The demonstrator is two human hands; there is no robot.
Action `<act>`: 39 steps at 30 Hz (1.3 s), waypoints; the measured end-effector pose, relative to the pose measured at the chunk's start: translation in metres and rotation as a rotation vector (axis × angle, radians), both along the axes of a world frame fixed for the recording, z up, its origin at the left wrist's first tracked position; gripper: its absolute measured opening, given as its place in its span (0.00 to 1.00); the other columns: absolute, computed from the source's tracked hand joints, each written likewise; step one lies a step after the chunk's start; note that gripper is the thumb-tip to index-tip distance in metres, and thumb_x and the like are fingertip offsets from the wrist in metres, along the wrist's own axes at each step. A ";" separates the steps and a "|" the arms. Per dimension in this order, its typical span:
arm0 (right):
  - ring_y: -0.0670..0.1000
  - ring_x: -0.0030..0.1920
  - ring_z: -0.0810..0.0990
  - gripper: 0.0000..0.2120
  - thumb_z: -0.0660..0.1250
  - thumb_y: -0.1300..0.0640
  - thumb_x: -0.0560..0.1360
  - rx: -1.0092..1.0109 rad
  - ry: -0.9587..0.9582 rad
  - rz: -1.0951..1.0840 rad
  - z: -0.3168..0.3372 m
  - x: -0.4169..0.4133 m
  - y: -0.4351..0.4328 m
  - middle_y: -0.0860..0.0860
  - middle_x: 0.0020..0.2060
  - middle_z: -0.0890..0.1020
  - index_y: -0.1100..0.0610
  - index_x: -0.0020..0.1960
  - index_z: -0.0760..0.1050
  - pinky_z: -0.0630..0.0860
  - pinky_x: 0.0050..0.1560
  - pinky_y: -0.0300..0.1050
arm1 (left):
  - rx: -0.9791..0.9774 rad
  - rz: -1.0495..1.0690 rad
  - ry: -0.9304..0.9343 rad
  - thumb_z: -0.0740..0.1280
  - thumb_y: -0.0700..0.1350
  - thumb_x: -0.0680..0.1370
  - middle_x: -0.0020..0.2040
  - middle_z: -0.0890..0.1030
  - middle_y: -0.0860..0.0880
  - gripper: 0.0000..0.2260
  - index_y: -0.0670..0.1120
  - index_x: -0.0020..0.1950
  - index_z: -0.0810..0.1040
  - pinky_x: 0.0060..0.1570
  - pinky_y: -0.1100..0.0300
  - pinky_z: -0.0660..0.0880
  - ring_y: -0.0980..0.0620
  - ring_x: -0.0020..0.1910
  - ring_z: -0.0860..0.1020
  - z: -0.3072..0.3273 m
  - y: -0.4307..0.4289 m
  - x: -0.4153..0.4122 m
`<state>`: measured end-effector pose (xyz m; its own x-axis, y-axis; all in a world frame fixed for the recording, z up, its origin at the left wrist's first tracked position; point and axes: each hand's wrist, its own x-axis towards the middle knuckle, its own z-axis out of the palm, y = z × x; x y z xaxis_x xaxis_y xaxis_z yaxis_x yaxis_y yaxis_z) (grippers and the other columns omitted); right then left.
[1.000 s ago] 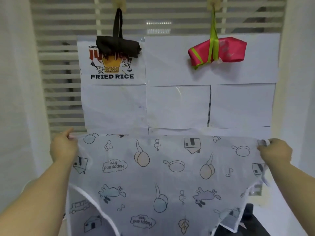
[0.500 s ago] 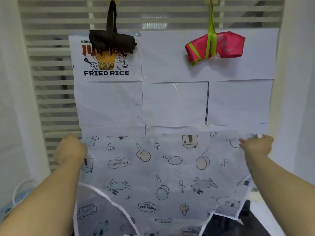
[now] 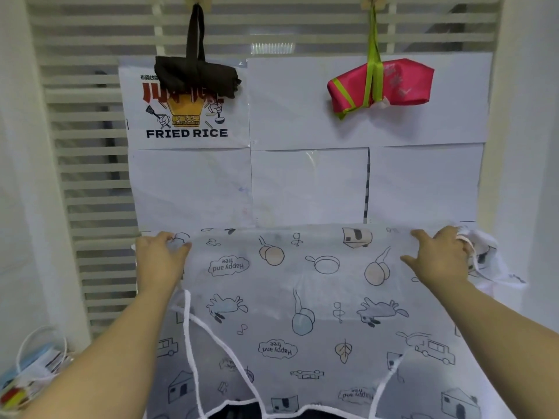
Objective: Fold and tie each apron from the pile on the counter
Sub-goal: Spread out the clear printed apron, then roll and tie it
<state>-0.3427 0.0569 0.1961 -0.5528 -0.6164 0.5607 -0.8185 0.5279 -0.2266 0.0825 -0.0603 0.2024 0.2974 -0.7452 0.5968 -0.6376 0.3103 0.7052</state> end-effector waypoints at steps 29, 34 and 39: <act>0.56 0.35 0.82 0.02 0.60 0.63 0.80 -0.098 -0.778 0.276 0.023 0.016 -0.013 0.58 0.39 0.81 0.60 0.49 0.71 0.70 0.35 0.45 | 0.291 0.182 -0.802 0.60 0.50 0.81 0.52 0.75 0.42 0.14 0.45 0.61 0.77 0.52 0.49 0.75 0.39 0.54 0.76 0.099 0.018 -0.002; 0.46 0.26 0.82 0.08 0.57 0.62 0.81 -0.811 -1.167 0.496 0.014 0.034 0.007 0.58 0.42 0.79 0.64 0.53 0.73 0.79 0.30 0.36 | 0.501 0.103 -0.720 0.67 0.43 0.77 0.63 0.77 0.44 0.18 0.42 0.66 0.73 0.56 0.60 0.70 0.45 0.61 0.76 0.060 0.032 -0.004; 0.43 0.33 0.82 0.08 0.60 0.61 0.77 -0.871 -0.565 0.430 -0.003 0.044 0.026 0.54 0.47 0.81 0.56 0.46 0.78 0.77 0.41 0.35 | 0.422 -0.132 0.209 0.61 0.28 0.77 0.46 0.79 0.39 0.10 0.35 0.56 0.76 0.41 0.55 0.76 0.47 0.31 0.79 0.013 0.041 0.002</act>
